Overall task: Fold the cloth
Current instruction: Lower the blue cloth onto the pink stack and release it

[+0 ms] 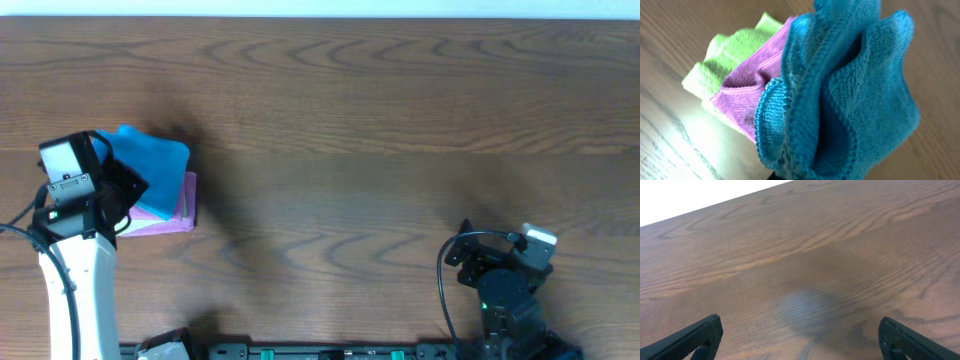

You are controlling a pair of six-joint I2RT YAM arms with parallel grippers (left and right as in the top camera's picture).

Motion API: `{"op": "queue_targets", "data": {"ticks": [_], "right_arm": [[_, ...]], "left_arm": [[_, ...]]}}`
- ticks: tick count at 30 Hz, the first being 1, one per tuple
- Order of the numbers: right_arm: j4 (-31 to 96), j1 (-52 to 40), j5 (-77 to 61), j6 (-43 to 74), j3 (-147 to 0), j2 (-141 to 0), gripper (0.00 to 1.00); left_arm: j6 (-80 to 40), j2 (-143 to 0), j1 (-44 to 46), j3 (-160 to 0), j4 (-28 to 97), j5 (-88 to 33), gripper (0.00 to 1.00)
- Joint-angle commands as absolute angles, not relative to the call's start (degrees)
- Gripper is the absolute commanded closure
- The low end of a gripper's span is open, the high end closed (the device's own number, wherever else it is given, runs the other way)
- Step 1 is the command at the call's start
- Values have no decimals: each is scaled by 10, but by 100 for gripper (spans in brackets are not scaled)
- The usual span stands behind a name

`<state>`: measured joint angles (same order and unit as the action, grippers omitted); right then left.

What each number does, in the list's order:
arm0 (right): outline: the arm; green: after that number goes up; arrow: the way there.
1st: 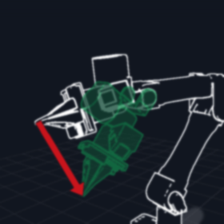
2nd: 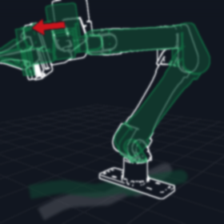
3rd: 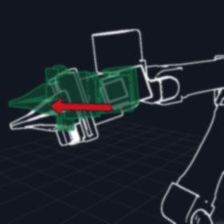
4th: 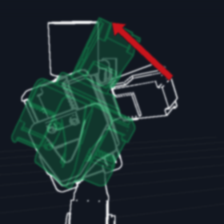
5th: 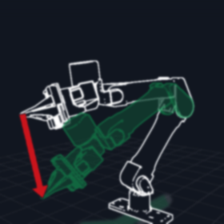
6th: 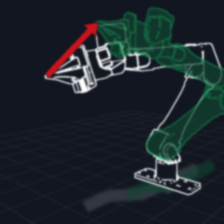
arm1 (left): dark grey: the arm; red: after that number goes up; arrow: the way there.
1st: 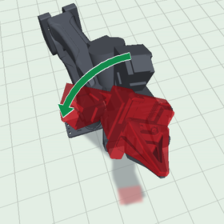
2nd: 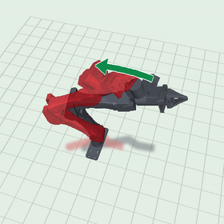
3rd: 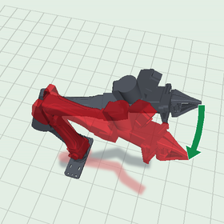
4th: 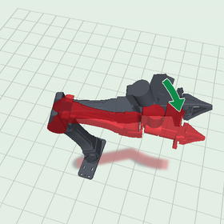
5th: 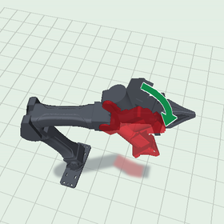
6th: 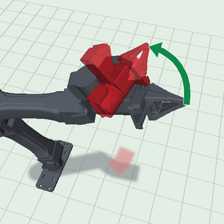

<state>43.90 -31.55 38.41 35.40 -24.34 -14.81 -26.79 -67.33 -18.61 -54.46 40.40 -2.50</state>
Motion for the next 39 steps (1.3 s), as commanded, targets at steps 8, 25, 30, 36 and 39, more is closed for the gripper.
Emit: {"op": "queue_targets", "data": {"ticks": [8,25,30,36,39], "right_arm": [[440,-312,394,360,-241,-144,1],[440,-312,394,360,-241,-144,1],[440,-312,394,360,-241,-144,1],[440,-312,394,360,-241,-144,1],[440,-312,394,360,-241,-144,1]], "left_arm": [[-289,-667,-189,-512,404,34,94],[-298,-666,-189,-512,408,35,22],[-298,-652,-189,-512,418,34,5],[-298,-601,-189,-512,425,33,5],[-298,-560,-188,-512,434,13,5]]}}
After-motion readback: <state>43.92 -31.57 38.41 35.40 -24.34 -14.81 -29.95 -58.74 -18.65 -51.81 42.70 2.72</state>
